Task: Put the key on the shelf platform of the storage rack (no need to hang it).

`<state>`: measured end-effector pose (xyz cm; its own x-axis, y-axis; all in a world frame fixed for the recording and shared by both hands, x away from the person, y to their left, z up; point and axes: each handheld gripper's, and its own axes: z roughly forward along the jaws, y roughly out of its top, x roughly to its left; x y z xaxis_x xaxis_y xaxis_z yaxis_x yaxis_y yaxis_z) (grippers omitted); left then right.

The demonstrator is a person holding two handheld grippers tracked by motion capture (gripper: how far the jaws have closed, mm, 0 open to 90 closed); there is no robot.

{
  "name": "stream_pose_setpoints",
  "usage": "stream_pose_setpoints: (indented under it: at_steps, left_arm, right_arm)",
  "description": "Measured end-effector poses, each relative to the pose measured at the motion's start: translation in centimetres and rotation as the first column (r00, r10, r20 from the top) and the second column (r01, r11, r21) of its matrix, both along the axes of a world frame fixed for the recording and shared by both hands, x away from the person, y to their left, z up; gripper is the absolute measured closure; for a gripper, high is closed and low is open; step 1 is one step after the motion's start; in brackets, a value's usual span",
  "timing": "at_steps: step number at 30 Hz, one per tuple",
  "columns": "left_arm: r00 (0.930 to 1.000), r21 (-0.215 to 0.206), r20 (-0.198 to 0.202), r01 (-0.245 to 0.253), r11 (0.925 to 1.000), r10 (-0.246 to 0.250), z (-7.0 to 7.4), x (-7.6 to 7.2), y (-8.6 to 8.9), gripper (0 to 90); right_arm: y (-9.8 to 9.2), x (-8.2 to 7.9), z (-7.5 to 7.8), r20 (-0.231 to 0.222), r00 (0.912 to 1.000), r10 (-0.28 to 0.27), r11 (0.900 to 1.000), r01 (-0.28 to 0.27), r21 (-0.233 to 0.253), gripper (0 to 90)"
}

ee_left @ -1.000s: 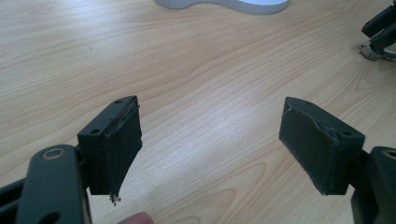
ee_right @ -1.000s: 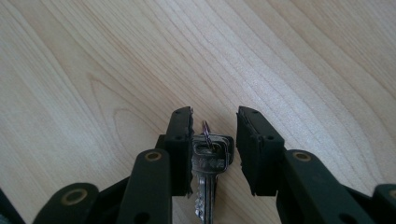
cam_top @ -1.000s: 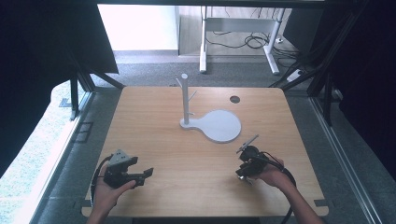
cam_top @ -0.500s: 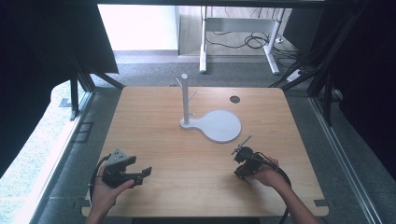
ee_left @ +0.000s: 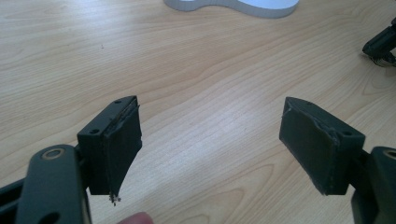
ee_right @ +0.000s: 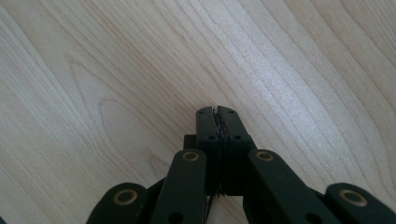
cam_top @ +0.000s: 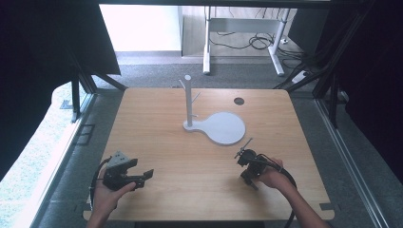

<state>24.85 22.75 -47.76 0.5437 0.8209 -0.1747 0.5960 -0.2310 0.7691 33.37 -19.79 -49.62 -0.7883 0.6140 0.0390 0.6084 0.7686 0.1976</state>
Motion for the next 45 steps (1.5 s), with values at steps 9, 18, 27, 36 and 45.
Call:
stream_pose_setpoints:
  at_steps: [9,18,27,36,45]
  left_arm:
    - [1.0,-0.013,0.0,0.01,0.9999,-0.01,0.1,0.0,-0.2,21.2]
    - [1.0,-0.022,0.003,0.006,0.9997,-0.005,0.2,0.0,0.0,21.2]
    - [1.0,-0.028,0.004,0.008,0.9996,-0.008,0.3,0.0,-0.1,21.2]
    - [1.0,-0.028,0.003,0.001,0.9996,-0.001,0.3,0.0,0.0,21.1]
    - [0.9998,-0.026,-0.001,0.018,0.9995,-0.018,0.3,0.1,-0.7,21.2]
  right_arm:
    - [-0.1,0.5,1.1,-0.017,0.9998,0.009,1.0,-0.009,-0.016,89.4]
    - [-0.4,0.8,3.3,-0.007,0.9999,0.013,1.0,-0.013,-0.014,89.6]
    - [-0.9,1.1,5.3,0.012,0.9999,-0.001,1.0,0.001,0.01,89.6]
    - [-1.1,1.4,6.4,0.021,0.9997,-0.009,1.0,0.009,0.019,89.6]
    - [-1.2,1.8,7.0,0.027,0.9996,-0.011,1.0,0.011,0.027,89.6]
